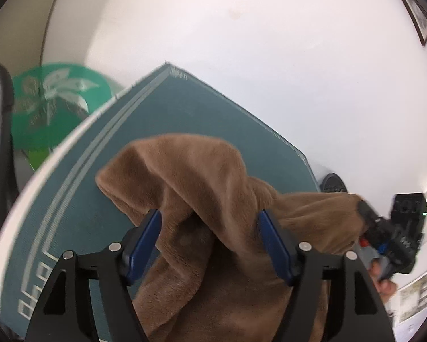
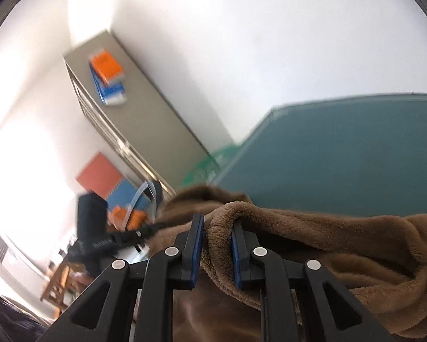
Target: Fold clothes
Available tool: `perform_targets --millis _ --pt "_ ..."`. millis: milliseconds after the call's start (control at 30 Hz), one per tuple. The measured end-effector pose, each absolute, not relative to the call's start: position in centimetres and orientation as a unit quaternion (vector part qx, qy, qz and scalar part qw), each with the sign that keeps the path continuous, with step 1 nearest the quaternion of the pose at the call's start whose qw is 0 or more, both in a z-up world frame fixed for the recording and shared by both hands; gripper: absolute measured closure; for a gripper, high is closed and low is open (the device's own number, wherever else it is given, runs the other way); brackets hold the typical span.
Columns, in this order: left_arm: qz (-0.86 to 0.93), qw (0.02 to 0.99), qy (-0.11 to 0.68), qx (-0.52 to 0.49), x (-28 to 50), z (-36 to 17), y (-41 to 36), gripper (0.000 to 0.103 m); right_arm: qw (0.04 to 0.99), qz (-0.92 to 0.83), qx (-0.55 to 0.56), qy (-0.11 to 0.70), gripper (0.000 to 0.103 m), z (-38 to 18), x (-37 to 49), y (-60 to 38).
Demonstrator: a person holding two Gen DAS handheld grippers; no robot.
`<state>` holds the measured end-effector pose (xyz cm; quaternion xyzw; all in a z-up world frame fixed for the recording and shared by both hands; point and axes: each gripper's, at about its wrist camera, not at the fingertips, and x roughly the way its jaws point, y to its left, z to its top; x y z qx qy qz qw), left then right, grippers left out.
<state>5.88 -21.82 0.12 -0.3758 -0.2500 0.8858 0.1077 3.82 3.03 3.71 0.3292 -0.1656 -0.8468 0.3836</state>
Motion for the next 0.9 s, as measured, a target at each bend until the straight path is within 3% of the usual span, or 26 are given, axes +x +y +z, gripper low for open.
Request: perform_targets --millis 400,700,900 --pt "0.901 0.140 -0.140 -0.386 4.2 0.5 -20.0 0.027 0.314 -0.892 0.241 -0.218 0.084 7.0 7.5 10.2" --pt "0.883 0.183 -0.128 -0.414 3.3 0.1 -18.2 0.024 0.264 -0.920 0.157 -0.243 0.084 9.9 12.7 16.2" --pt "0.867 0.205 -0.093 -0.443 3.7 -1.2 -15.7 0.024 0.220 -0.925 0.144 -0.275 0.084 9.0 15.1 20.5"
